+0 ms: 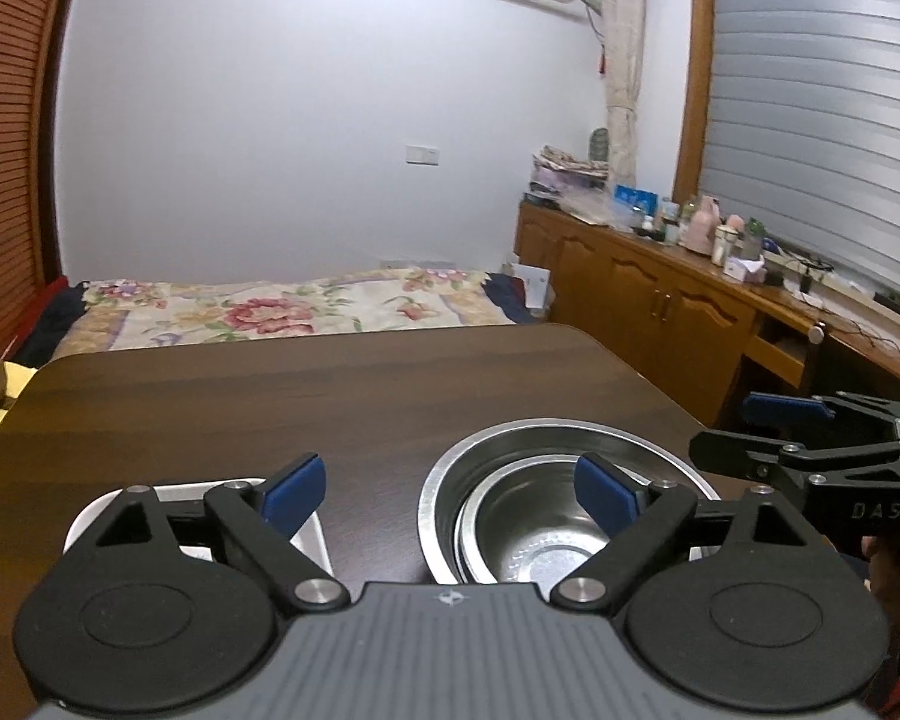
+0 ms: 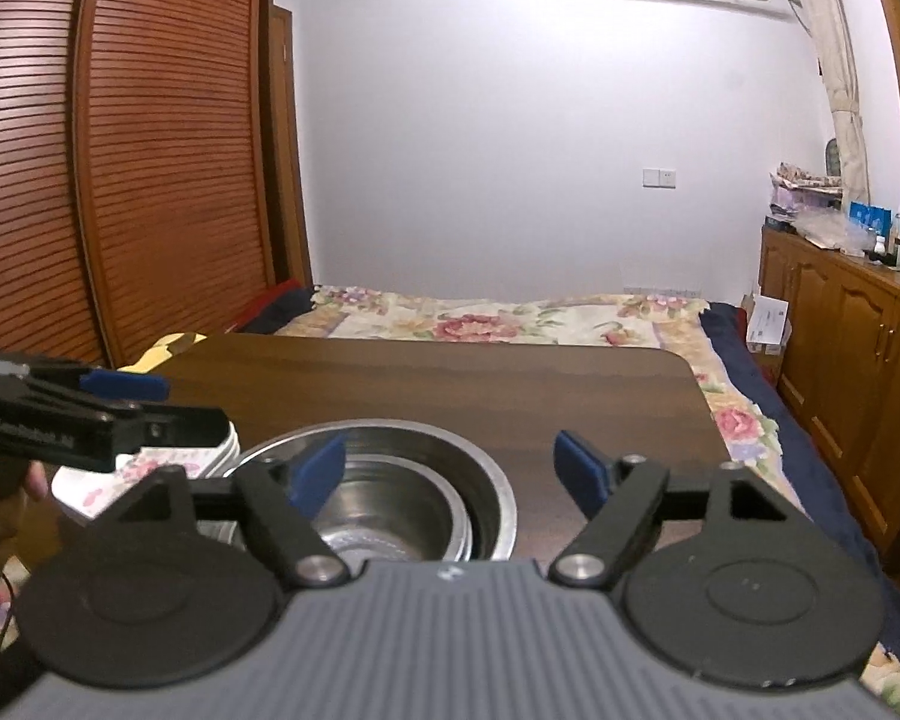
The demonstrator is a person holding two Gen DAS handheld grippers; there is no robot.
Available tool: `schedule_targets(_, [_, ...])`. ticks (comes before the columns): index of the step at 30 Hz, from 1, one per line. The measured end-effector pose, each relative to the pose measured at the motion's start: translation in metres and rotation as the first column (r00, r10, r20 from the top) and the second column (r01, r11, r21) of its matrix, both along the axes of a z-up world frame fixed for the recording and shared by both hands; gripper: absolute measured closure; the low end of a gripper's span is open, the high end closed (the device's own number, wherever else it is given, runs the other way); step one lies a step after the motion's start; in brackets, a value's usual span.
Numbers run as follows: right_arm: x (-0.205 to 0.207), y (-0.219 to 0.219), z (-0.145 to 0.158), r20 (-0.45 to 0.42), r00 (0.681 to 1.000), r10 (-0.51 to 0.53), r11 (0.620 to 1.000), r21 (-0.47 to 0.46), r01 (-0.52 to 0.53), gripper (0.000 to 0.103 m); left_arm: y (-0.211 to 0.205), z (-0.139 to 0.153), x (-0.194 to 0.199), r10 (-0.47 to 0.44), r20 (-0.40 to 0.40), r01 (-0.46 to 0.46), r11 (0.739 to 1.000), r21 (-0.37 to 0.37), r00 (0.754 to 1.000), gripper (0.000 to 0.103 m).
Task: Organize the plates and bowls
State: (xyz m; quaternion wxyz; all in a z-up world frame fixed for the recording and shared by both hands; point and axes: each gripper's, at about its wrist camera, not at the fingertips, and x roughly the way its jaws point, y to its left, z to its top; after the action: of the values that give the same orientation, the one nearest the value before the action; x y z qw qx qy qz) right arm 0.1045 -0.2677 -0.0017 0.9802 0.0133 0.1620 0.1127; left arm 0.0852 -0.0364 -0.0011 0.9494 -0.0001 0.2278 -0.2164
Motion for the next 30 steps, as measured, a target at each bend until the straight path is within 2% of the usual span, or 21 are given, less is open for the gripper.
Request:
schedule_targets(8, [0.002, -0.003, -0.012, -0.012, 1.000, -0.029, 0.999, 0.023, 0.029, 0.026, 0.000, -0.014, 0.006, 0.022, -0.020, -0.022, 1.000, 0.017, 1.000, 0.011])
schedule_targets(12, [0.007, 0.000, -0.024, -0.033, 0.999, -0.044, 0.998, 0.037, 0.045, 0.026, 0.004, -0.021, 0.008, 0.025, -0.040, -0.025, 1.000, -0.006, 0.999, 0.012])
schedule_targets(22, [0.011, 0.008, -0.039, -0.063, 0.997, -0.036, 0.999, 0.035, 0.038, 0.027, -0.005, -0.033, 0.010, -0.001, -0.083, 0.000, 1.000, -0.003, 0.997, 0.041])
schedule_targets(30, [0.014, 0.009, -0.044, -0.094, 0.995, -0.025, 0.998, 0.062, 0.031, 0.035, -0.007, -0.039, 0.010, -0.012, -0.105, 0.011, 1.000, -0.008, 0.994, 0.047])
